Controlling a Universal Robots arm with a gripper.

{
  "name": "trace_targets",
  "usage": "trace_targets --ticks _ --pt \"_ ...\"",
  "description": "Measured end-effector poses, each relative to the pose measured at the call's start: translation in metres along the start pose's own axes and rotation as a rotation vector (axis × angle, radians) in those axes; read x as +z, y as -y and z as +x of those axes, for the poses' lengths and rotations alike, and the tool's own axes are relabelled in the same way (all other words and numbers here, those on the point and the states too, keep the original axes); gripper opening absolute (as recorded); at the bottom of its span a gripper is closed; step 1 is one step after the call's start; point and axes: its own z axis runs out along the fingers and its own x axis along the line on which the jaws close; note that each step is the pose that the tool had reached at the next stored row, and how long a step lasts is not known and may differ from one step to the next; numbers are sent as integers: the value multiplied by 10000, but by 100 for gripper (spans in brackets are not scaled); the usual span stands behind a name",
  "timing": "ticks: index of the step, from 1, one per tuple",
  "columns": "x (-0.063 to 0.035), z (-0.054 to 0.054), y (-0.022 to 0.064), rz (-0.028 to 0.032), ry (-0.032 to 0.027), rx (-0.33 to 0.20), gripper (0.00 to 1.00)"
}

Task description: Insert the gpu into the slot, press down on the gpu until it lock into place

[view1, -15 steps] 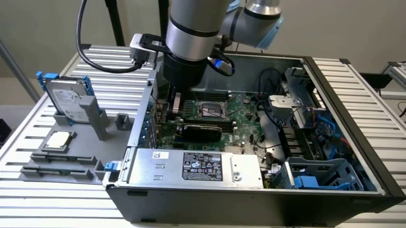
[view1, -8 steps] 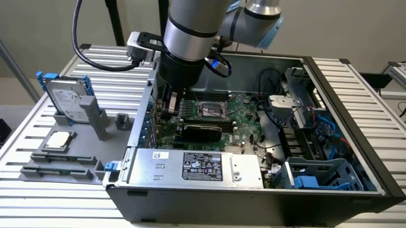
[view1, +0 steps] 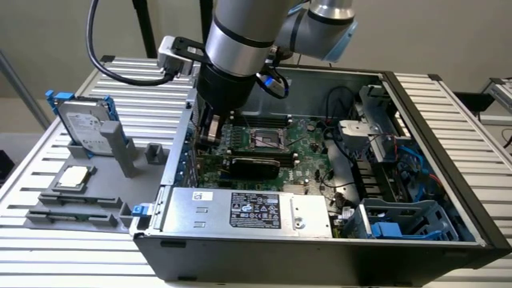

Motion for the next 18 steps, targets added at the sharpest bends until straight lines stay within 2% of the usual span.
trace_targets --ticks 4,12,18 --pt "0 -5 0 -45 -14 5 11" --pt "1 -26 1 -90 -51 18 11" --pt "1 -51 0 -106 -108 35 11"
